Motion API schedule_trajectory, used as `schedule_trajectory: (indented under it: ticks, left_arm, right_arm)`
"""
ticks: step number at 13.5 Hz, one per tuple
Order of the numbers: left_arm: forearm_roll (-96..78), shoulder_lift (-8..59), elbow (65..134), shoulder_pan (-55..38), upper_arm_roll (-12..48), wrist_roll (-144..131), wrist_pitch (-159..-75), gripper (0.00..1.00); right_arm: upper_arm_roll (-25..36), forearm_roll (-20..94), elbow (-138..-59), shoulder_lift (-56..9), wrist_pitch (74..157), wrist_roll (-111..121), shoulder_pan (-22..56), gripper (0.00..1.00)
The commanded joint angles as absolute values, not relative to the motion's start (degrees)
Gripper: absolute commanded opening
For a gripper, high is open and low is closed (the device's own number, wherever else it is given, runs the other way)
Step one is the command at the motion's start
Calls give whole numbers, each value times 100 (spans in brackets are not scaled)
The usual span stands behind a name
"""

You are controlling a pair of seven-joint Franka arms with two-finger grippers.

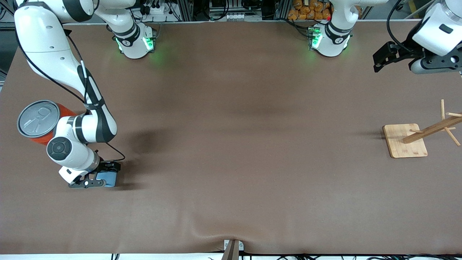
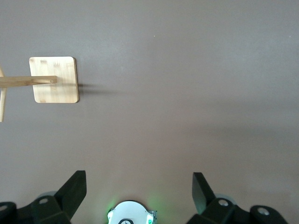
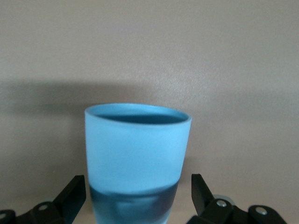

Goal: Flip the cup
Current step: 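Lift the blue cup and carry it to the table middle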

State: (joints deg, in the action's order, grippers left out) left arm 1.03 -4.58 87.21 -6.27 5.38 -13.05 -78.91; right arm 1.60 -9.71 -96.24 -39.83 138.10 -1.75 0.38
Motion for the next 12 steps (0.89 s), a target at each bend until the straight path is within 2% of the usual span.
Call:
schedule_trajectory:
  ticks: [1,2,4,6,7,12]
  left_arm:
    - [105,-545,8719,-589,554,-1178,-7578,100]
    - [123,-545,8684,-589,580,-1091,-7228,100]
    - [140,-641,8561,-641,632,-1220,-7049,100]
    - [184,-537,8455,-633,782,-1205,-7058,100]
    - [280,-327,8464,-642,791,-1074,-7023,100]
    - [457,-202,8420,-597,870,-1099,-7101,100]
  right_arm:
    - [132,-1169,-9422,-4244,14131,-132,-35,100]
    - [132,-1169,-9422,-4306,14220,-132,-44,100]
    - [132,-1099,-9422,-4298,14300,-219,-53,100]
    - [123,-1090,-9422,-4280,14300,-229,-79,66]
    - [123,-1090,-9422,-4254,14291,-220,-70,61]
    - [9,-1134,-9185,-4096,14247,-132,174,61]
